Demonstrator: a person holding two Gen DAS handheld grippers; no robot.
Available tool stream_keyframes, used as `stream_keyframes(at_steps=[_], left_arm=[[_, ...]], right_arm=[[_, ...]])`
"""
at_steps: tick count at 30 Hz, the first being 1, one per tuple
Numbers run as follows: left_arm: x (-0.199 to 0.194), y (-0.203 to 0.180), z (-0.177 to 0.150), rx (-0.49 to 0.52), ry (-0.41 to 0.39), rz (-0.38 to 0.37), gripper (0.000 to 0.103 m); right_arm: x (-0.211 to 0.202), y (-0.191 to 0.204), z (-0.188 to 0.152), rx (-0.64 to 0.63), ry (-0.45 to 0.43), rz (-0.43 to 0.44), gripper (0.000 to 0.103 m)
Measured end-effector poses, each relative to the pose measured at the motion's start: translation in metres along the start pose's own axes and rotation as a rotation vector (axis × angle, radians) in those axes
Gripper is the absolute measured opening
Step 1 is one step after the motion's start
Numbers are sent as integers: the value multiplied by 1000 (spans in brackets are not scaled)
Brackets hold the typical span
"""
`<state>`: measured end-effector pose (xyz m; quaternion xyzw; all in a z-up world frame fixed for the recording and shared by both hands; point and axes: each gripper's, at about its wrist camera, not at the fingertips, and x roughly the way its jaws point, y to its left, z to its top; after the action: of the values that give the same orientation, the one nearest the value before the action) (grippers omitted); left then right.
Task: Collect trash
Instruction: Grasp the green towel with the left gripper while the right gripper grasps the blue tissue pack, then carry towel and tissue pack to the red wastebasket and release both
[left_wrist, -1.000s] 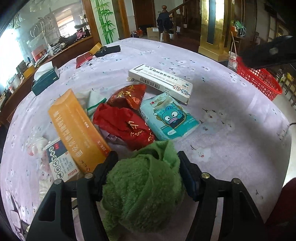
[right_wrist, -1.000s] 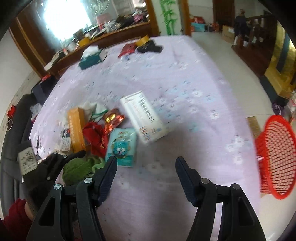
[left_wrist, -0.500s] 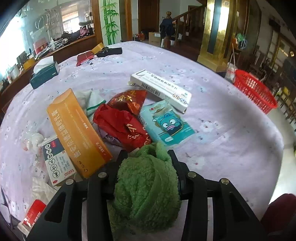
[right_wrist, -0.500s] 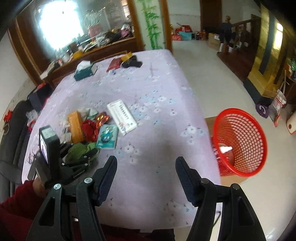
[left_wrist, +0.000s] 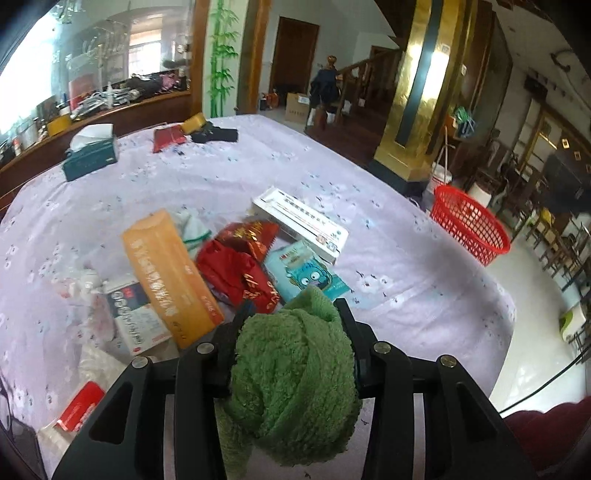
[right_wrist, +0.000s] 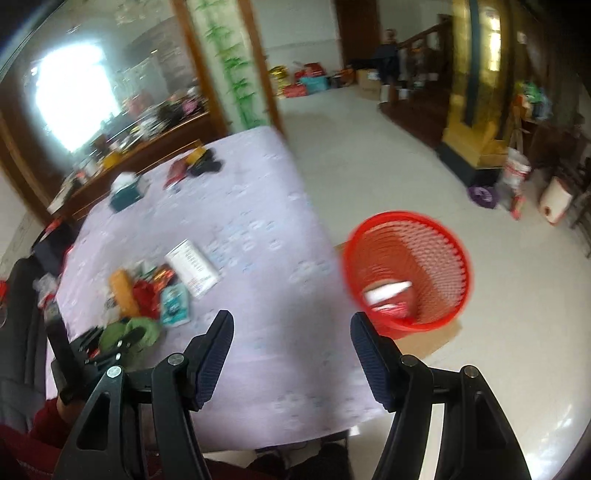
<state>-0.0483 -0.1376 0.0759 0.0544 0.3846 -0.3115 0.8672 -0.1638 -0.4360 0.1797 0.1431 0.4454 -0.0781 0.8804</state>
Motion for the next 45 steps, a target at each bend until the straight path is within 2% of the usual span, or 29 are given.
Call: stream_keyframes(at_steps=[1, 2, 3, 7, 10, 13, 17, 21, 22, 25, 26, 27, 28, 32, 45], left_arm=[[-4, 1, 0, -3, -5, 3, 41], [-7, 2, 0, -5, -10, 11, 41], [-11, 3, 0, -5, -12, 23, 41], [-25, 11, -2, -22, -18, 71, 41], [-36, 22, -4, -56, -23, 101, 41], [-43, 30, -8, -75, -23, 133, 41], [-51, 39, -11, -99, -26, 157, 41], [-54, 43, -14, -109, -27, 172, 41], [-55, 43, -14, -111, -28, 174, 41], [-55, 43, -14, -113, -31, 178, 41], [-55, 43, -13, -113, -33, 180, 41], [-55, 42, -13, -113, -35, 181, 42], [-55, 41, -13, -113, -37, 181, 42], [-51, 38, -11, -119, -45, 180, 41], [-28, 13, 10, -135, -48, 151, 41]], right_arm=[[11, 9, -3, -15, 18, 7, 70], [37, 26, -8, -30, 44, 64, 70], [37, 26, -8, -30, 44, 64, 70], [100, 69, -10, -80, 129, 151, 70], [142, 104, -12, -142, 201, 184, 70], [174, 132, -12, -176, 232, 204, 70], [224, 163, -13, -219, 302, 169, 70], [237, 171, -13, -220, 305, 152, 70], [245, 179, -14, -238, 307, 117, 71], [248, 189, -15, -262, 282, 91, 73], [249, 192, -16, -275, 272, 73, 69], [249, 194, -17, -282, 266, 60, 58], [247, 194, -17, -285, 258, 57, 52], [234, 194, -16, -312, 219, 29, 39], [171, 154, -23, -251, 98, 103, 38]])
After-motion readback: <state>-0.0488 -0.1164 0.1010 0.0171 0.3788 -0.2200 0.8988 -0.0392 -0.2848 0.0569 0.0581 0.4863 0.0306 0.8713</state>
